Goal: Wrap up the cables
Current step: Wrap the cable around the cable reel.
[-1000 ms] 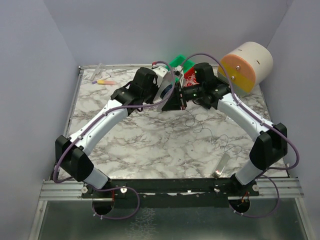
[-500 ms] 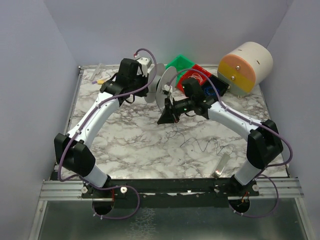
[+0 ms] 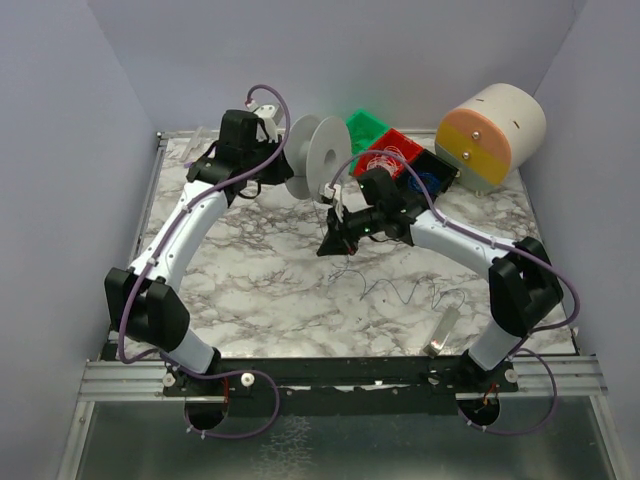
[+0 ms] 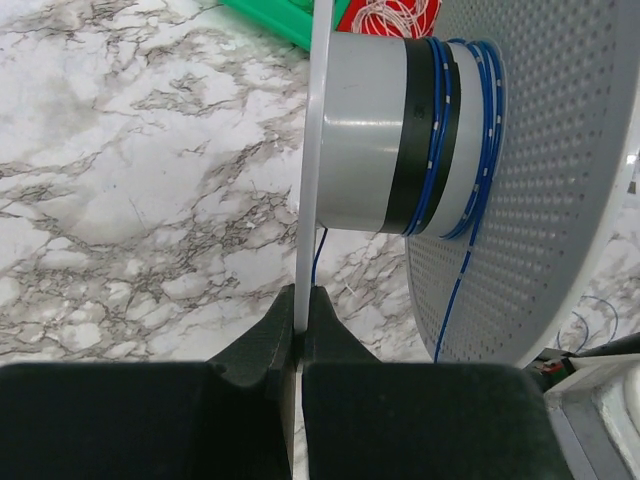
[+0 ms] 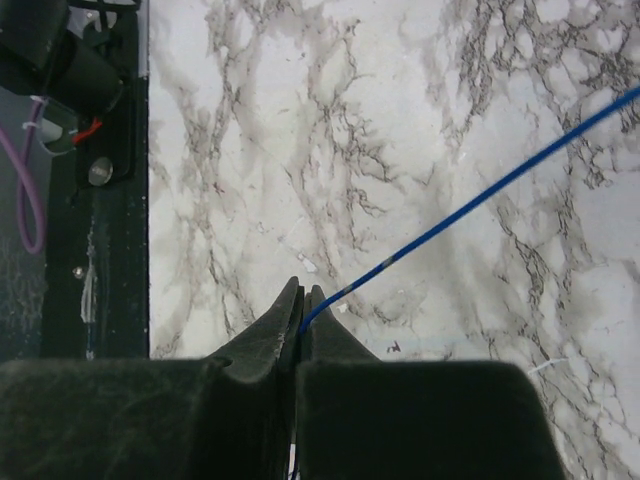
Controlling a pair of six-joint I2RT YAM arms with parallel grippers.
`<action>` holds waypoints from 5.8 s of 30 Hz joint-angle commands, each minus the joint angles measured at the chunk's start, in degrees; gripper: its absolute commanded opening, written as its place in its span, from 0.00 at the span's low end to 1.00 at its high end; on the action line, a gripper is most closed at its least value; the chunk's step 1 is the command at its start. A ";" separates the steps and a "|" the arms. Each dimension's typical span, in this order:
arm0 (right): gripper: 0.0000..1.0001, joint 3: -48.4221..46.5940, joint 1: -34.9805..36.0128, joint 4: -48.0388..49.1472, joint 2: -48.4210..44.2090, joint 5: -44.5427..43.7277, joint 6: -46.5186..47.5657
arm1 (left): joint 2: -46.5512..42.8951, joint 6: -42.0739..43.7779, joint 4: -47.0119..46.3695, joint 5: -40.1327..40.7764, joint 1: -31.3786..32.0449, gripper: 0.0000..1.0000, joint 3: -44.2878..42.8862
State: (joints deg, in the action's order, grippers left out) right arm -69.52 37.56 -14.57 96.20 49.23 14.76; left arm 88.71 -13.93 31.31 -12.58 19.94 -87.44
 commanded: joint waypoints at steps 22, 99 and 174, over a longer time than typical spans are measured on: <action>0.01 8.38 -17.44 17.16 -8.05 -32.12 -14.51 | -8.74 -1.18 -11.57 -31.42 -6.60 0.00 5.30; 0.01 -30.41 -18.18 -13.30 2.54 23.67 -19.79 | -4.24 15.25 -8.36 28.35 10.99 0.00 8.79; 0.00 -0.99 -25.17 22.01 -6.29 -45.11 -17.27 | -9.87 11.88 0.32 -27.64 1.70 0.00 6.43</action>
State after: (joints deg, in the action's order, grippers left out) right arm -67.90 14.22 5.21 89.71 2.59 -3.01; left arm 81.43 -7.88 27.35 -39.97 19.64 -80.23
